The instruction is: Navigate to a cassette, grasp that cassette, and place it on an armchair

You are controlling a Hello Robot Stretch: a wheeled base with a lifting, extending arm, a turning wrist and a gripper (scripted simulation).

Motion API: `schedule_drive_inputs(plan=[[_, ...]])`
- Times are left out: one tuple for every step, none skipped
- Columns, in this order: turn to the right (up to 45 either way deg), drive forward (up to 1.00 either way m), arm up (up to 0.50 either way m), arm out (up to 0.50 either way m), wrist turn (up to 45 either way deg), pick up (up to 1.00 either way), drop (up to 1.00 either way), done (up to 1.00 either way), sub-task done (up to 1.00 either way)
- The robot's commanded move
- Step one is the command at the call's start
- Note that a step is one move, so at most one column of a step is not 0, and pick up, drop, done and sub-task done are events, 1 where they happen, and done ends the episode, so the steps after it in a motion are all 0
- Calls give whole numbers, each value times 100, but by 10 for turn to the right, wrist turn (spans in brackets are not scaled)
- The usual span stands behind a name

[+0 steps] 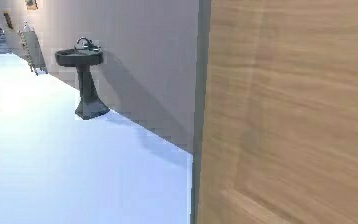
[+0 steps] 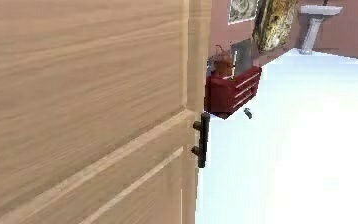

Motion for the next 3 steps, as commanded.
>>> schedule_drive_inputs(plan=[[-390, 0, 0, 0, 0, 0, 0, 0, 0], [0, 100, 0, 0, 0, 0, 0, 0, 0], [0, 100, 0, 0, 0, 0, 0, 0, 0]])
